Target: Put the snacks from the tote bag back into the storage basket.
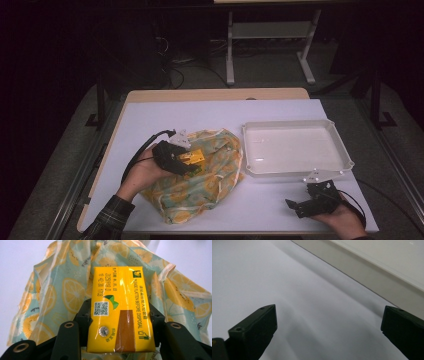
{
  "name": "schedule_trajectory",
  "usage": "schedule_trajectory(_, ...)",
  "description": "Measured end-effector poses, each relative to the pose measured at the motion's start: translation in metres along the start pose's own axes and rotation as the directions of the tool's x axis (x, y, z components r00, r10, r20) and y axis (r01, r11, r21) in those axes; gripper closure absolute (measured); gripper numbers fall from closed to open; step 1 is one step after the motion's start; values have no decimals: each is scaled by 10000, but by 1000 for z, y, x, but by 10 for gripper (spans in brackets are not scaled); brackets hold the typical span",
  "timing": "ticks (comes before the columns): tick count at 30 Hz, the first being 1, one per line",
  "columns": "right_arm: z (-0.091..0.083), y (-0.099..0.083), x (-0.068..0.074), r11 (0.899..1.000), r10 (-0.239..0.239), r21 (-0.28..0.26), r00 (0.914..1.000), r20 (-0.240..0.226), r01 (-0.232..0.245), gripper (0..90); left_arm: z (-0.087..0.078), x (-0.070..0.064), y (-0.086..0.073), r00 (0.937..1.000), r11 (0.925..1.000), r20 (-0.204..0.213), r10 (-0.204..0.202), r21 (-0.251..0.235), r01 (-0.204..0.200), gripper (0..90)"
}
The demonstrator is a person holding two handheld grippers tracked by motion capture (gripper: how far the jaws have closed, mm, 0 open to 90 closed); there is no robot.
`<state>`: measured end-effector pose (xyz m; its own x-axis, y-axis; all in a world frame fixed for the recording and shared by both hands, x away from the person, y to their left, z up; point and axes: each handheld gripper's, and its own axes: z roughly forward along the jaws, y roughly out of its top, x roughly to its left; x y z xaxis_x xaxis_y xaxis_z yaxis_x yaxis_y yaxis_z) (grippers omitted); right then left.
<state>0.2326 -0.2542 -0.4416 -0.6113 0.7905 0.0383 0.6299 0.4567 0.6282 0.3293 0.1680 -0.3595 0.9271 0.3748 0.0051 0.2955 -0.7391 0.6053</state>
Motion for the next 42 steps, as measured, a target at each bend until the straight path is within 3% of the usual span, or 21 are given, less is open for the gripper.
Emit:
schedule_trajectory(13, 0, 1, 0, 10000, -50, -26, 10000, -12, 50, 0, -9, 2, 7, 9996, 9991, 0, -270, -341, 270, 516)
schedule_trajectory(19, 1, 1, 0, 10000, -69, -28, 10000, -49, 69, 0, -16, 5, 15, 9999, 9989, -59, -123, -453, 121, 516)
schedule_trajectory(30, 0, 1, 0, 10000, -27, -63, 10000, -66, 27, 0, -20, 5, 29, 9997, 9965, 19, -252, -798, 253, 517)
schedule_trajectory(42, 0, 1, 1, 10000, -79, -35, 9999, -76, 79, 1, -24, 3, 47, 10000, 9948, 18, 1, -1014, 1, 518)
